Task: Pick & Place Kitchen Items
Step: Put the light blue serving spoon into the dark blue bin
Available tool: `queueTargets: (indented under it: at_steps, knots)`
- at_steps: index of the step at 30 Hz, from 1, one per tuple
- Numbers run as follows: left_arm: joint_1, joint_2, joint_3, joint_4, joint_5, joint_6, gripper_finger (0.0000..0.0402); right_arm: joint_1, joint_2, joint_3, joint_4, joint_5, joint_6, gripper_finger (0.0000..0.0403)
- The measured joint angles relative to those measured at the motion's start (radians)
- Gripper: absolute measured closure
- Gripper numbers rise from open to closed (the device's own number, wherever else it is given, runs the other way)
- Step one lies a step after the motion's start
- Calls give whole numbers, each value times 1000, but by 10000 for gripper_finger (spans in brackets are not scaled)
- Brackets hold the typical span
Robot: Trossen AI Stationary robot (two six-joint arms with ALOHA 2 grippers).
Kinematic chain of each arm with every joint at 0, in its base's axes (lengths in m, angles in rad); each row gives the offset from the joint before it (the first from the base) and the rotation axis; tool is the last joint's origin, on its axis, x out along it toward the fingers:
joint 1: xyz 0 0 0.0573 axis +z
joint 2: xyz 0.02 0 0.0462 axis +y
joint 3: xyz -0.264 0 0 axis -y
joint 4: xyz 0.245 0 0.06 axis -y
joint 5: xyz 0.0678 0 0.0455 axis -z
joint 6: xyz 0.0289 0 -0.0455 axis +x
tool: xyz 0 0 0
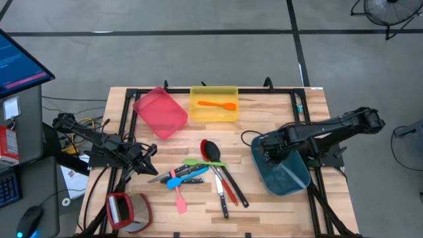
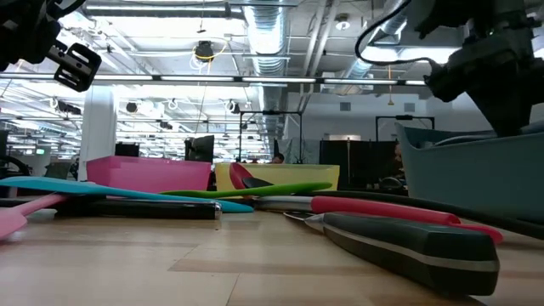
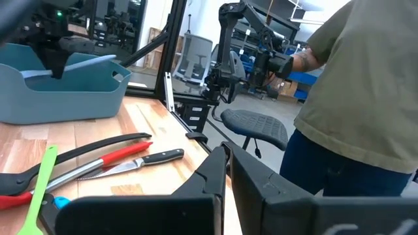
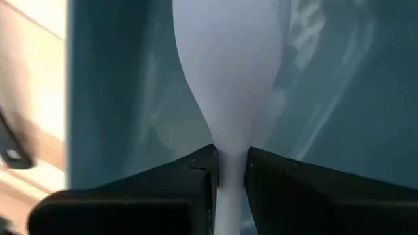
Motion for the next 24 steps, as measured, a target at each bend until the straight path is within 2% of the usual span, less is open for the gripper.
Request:
queueTargets:
  at_steps: [4, 14, 24]
  knots:
    - [0, 0, 0, 4, 0, 0, 394, -40, 0, -21, 6, 58, -91, 356]
    - [0, 0, 0, 6, 0, 0, 394, -56, 0, -105, 64, 61, -217, 356]
    - [0, 0, 0, 12, 0, 0, 394, 10, -2, -144, 250, 70, 6, 356]
